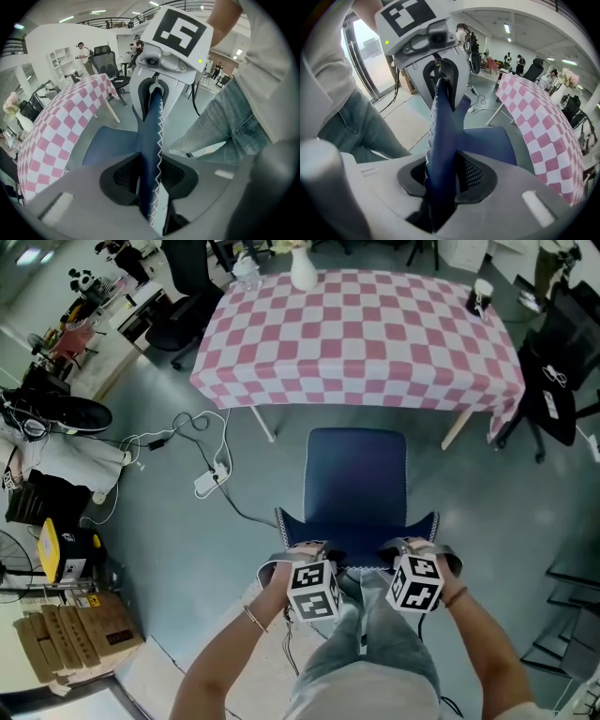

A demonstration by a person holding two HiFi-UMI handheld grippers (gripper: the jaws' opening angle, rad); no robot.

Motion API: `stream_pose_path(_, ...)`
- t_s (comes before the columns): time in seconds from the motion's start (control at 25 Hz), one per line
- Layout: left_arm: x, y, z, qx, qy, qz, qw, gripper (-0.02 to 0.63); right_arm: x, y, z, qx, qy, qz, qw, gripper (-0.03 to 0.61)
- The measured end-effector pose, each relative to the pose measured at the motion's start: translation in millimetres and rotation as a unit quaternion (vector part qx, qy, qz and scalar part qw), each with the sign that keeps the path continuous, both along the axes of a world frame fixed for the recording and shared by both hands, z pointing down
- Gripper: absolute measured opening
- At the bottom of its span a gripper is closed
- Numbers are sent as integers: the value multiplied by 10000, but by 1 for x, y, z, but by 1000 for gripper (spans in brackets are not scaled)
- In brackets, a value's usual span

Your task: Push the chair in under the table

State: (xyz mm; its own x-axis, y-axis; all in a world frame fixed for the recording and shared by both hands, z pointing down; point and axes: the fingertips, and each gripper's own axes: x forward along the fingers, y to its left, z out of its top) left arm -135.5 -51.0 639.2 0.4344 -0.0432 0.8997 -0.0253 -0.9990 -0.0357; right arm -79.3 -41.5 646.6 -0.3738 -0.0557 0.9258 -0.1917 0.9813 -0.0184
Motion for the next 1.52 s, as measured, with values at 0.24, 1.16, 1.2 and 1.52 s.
stream_pose_path(0.24, 9, -23, 0, 269, 12, -156, 9995, 89, 10, -25, -1, 183, 21, 337, 9993, 104)
stream_pose_path(1.16, 15, -102, 0, 277, 5, -223, 9994, 94, 14, -100, 0, -104, -79, 123, 9998, 106)
stream_pose_path(1.2, 15, -106, 1, 300, 4, -228, 9993, 95, 14, -104, 0, -71, -87, 156, 9998, 106)
stream_pose_path(1.52, 17, -130, 3, 394, 14, -221, 9990, 94, 16, -128, 4, -1, -101, 192, 9998, 106)
